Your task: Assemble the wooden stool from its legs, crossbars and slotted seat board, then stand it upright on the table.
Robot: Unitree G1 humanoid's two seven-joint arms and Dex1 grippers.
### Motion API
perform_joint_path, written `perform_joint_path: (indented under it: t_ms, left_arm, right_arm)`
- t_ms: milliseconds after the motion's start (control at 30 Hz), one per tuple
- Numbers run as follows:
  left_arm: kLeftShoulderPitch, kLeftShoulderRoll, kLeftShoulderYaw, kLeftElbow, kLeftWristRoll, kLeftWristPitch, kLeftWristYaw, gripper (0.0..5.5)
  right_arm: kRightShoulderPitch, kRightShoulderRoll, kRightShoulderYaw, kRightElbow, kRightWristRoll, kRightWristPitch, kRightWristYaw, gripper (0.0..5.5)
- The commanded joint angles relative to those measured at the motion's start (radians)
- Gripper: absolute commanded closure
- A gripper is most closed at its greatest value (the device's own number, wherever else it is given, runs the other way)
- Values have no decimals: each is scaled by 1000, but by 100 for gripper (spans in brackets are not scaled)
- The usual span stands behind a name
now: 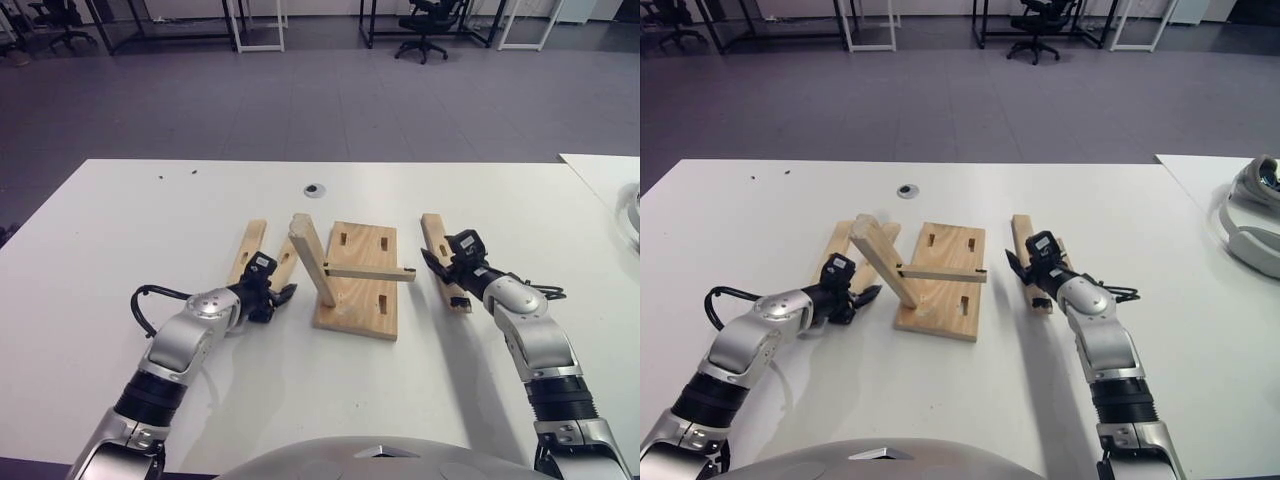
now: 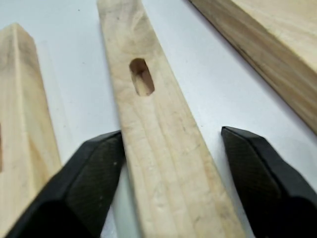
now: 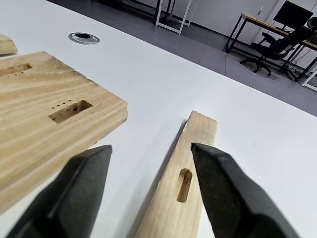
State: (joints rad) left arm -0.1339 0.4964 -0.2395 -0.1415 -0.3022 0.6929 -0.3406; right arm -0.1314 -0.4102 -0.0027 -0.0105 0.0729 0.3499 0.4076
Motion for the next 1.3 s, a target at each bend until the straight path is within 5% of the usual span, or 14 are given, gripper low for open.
perform_joint_path:
  t_ms: [33, 133, 267, 467, 600, 800, 933, 1067, 1300]
  left_arm:
    - [2, -20, 28, -1, 21, -11, -9, 282]
    - [-50, -59, 91, -5, -15, -49, -21, 342]
    - [-230, -112, 203, 23, -103, -194, -138, 344]
    - [-411, -113, 190, 193, -52, -520, -366, 344]
    - [-428, -131, 164, 218, -34, -602, -429, 344]
    - [-453, -149, 176, 246, -23, -675, -433, 344]
    - [-455, -164, 184, 260, -11, -681, -415, 344]
    - [-440, -151, 159, 255, 8, -703, -461, 344]
    - [-439, -136, 160, 266, 33, -734, -487, 344]
  right_arm:
    - [-61, -8, -31, 29, 21, -1, 12, 253]
    - [-151, 20, -89, 53, 108, 28, 28, 253]
    - [-386, 127, -234, 89, 414, 162, 61, 253]
    - [-631, 321, -316, 135, 765, 313, 40, 253]
    - [-689, 348, -384, 175, 897, 364, -22, 253]
    - [-677, 344, -386, 191, 920, 395, -92, 354]
    - [-656, 350, -384, 161, 923, 365, -101, 354]
    - [-647, 350, -379, 145, 934, 374, -99, 287]
    - [-636, 350, -384, 145, 967, 405, -120, 427]
